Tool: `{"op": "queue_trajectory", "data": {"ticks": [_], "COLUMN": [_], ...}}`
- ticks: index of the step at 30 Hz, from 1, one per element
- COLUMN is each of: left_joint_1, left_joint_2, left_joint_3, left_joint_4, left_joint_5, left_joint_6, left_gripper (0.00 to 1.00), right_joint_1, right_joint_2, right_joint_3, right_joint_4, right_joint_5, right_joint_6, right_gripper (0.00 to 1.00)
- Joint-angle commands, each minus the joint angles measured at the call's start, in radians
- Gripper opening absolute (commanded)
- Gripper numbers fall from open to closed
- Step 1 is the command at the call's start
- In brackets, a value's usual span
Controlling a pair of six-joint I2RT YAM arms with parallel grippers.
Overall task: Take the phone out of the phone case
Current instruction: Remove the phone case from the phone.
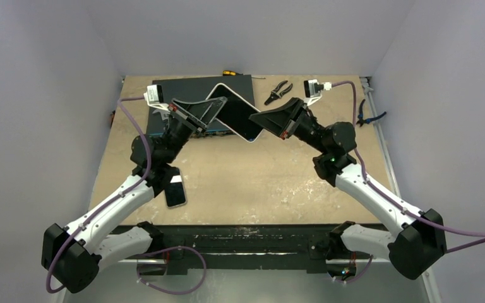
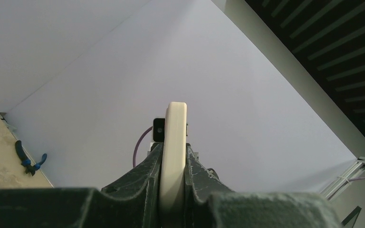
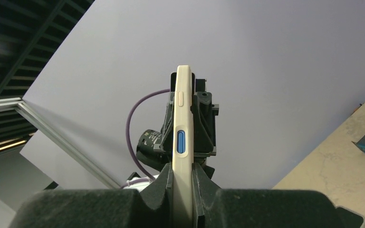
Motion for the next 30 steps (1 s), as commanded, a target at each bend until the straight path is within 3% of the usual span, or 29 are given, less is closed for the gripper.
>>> {"op": "queue_trajectory", "data": {"ticks": [1,8,15,23,30], "left_joint_1": [-0.004,-0.004,-0.005,-0.005,-0.005], "left_joint_2": [-0.025,-0.029,-0.050,-0.084,-0.115], "left_joint_3": [-0.004,0.011,0.020,0.021,0.023], "left_joint_4": [0.061,0.040,-0.004,-0.059,-0.109], "left_joint_5": [0.014,0.045,0.063,0.070,0.080], "left_joint_6": [-0.008,0.021,0.052,0.092,0.115], "left_gripper": [0.16,0.16,0.27,0.19,0.36], "right_joint_1": [0.019,0.018,0.014,-0.022,-0.051], "right_joint_2": [0.002,0.035,0.043,0.032,0.020], "right_joint_3": [0.067,0.090,0.140,0.149,0.150], "right_joint_4": [0.072,0.051,-0.047,-0.080,-0.094], "right_joint_5": [-0.073,-0.119,-0.151,-0.196,-0.202], "right_joint_6": [0.071,0.110,0.081,0.070,0.067], "right_gripper": [0.00,0.00,0.00,0.00,0.00]}}
